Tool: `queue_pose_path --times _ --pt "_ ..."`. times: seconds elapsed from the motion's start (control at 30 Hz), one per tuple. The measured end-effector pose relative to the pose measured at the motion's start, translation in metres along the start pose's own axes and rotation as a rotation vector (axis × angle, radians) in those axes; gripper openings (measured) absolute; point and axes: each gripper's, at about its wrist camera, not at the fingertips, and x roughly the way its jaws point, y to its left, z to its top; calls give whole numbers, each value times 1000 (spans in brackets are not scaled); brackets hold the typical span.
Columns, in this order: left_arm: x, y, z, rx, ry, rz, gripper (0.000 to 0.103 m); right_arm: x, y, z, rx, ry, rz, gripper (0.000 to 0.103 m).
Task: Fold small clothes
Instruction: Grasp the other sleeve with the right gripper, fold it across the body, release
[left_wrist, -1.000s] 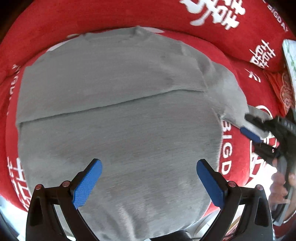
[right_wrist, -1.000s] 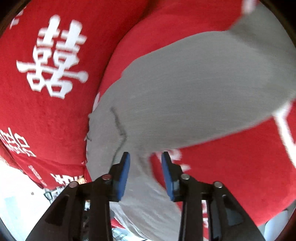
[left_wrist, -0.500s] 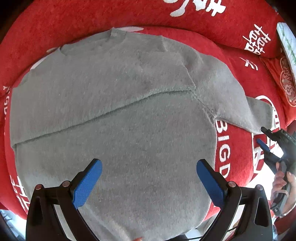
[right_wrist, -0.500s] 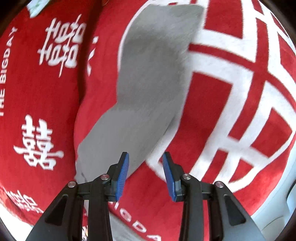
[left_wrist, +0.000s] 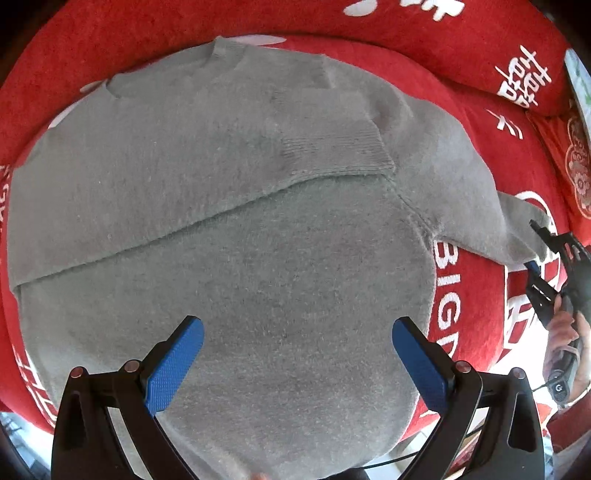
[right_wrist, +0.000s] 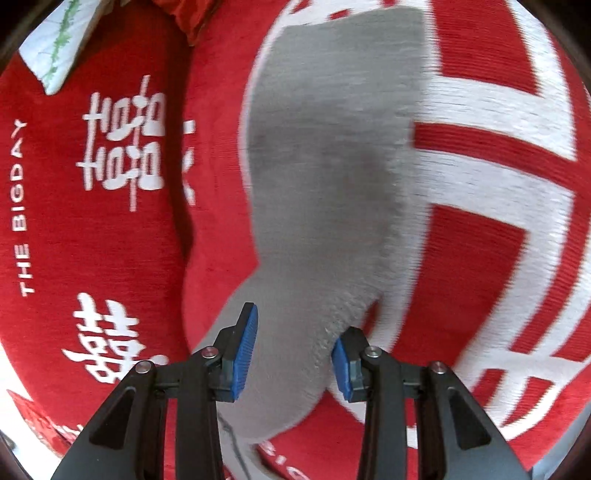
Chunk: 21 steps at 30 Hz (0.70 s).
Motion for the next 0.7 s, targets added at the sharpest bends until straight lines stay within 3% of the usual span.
queue_pose_path --times 0.03,0.07,0.1,0.23,0.37,0.53,0.7 --pt "-1 3 -1 -7 -6 0 102 2 4 0 5 8 31 32" --pt "-2 5 -1 -10 -8 -14 102 1 5 -1 11 17 57 15" --pt "-3 8 -1 -13 -6 -39 102 3 9 -2 21 37 103 8" --pt "-14 28 0 -55 -35 -84 102 7 35 -12 -9 86 235 7" --pt "-28 55 0 -92 -99 -69 102 23 94 -41 -164 179 317 7" --pt "-43 93 1 -134 -162 -42 102 55 173 -96 -422 298 335 7" --pt "-52 140 -6 -199 -196 -21 102 100 233 -185 -703 437 299 7"
